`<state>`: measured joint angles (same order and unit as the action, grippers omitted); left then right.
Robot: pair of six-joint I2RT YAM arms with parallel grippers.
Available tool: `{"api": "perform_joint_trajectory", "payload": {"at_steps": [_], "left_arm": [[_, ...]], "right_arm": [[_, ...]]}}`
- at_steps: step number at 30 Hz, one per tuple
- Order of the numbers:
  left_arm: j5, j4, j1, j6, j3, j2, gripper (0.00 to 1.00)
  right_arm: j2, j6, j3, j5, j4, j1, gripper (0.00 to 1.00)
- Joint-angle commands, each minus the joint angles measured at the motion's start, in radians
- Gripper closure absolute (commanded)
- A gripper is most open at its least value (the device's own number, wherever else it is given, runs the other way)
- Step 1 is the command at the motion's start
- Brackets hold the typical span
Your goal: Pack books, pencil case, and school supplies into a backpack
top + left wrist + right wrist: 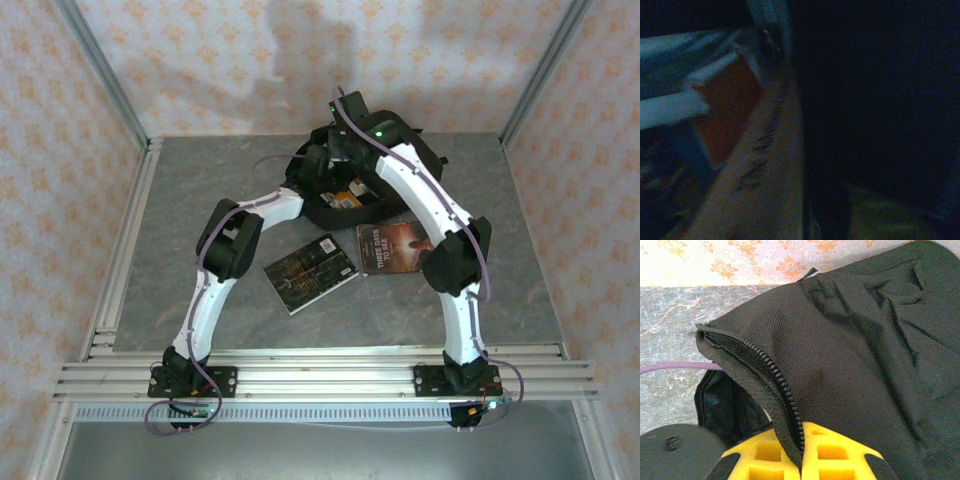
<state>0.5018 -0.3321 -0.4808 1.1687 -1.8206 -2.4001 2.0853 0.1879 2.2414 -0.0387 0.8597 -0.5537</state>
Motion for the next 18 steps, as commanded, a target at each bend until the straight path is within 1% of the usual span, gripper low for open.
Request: {"api": "perform_joint_trajectory", "payload": {"at_steps": [1,2,4,5,7,11,15,18], "left_arm": [[0.007,0.088,-0.033,-0.039,-0.036,0.045,0.38],[-0.010,0.084,-0.032,-0.047,0.002,0.078,0.34],[-0.035,0.083,-0.026,-0.055,0.076,0.137,0.28],[-0.041,0.092,-0.022,-0.056,0.110,0.165,0.27],[-0.050,0.129,-0.012,-0.067,0.164,0.220,0.19],[-0.071,0.168,0.008,-0.100,0.282,0.338,0.18],[-0.068,0.209,0.025,-0.122,0.374,0.455,0.19],[-0.115,0.290,0.037,-0.161,0.452,0.573,0.19]], "right_arm": [[-0.040,0.045,0.011,0.004,-0.057,-0.007,1.00],[-0.036,0.041,0.016,-0.002,-0.055,-0.006,1.00],[-0.035,0.032,0.019,-0.020,-0.054,-0.006,1.00],[-0.036,0.028,0.020,-0.030,-0.055,-0.005,1.00],[-0.035,0.020,0.024,-0.051,-0.057,-0.003,1.00],[-0.034,0.012,0.026,-0.088,-0.057,0.001,1.00],[-0.038,0.016,0.007,-0.112,-0.065,0.009,1.00],[-0.044,0.024,-0.030,-0.098,-0.084,0.009,1.00]]}}
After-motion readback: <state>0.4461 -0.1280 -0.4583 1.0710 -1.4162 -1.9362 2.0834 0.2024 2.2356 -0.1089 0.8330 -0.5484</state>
